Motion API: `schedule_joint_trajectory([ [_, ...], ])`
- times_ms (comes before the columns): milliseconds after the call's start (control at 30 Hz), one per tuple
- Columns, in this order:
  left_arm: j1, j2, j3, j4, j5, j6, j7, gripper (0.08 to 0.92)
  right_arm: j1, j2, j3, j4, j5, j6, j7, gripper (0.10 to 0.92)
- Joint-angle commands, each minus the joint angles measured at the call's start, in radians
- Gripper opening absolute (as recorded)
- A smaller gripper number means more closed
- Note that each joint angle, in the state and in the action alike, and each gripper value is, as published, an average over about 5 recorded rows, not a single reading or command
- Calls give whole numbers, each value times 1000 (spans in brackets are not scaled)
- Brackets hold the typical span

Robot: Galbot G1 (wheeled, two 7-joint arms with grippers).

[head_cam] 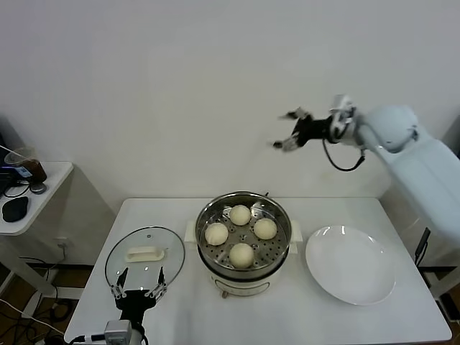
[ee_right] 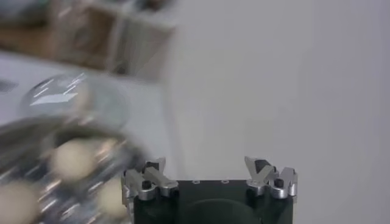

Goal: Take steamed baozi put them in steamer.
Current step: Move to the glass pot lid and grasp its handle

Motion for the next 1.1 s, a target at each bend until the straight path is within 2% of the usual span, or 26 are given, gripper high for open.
schedule_joint_trajectory([
  [33, 10, 9, -7, 13, 24, -73, 9, 823, -673, 32, 728, 153, 162, 124, 497, 823],
  [300, -16, 43, -29, 59, 58, -142, 33, 823, -1068, 262, 957, 273, 157, 219, 673, 823],
  [467, -70, 69, -56, 112, 208, -194, 30, 823, -1234, 383, 976, 326, 113, 209, 668, 823],
  [600, -122, 107, -95, 178, 432, -241, 17, 823, -1320, 429, 961, 349, 118, 184, 658, 823],
  [700, -150, 159, -100, 219, 766, -273, -11, 823, -1349, 430, 932, 365, 96, 195, 654, 823],
  [800, -171, 247, -63, 264, 1118, -274, -97, 823, -1352, 429, 913, 381, 87, 197, 650, 823],
  [867, -189, 310, -28, 317, 1271, -255, -176, 823, -1349, 432, 903, 386, 82, 196, 645, 823],
  [933, -202, 362, 4, 365, 1378, -228, -213, 823, -1343, 436, 892, 385, 73, 198, 640, 823],
  [1100, -229, 437, 57, 452, 1453, -183, -90, 823, -1327, 447, 863, 357, 44, 213, 629, 823],
])
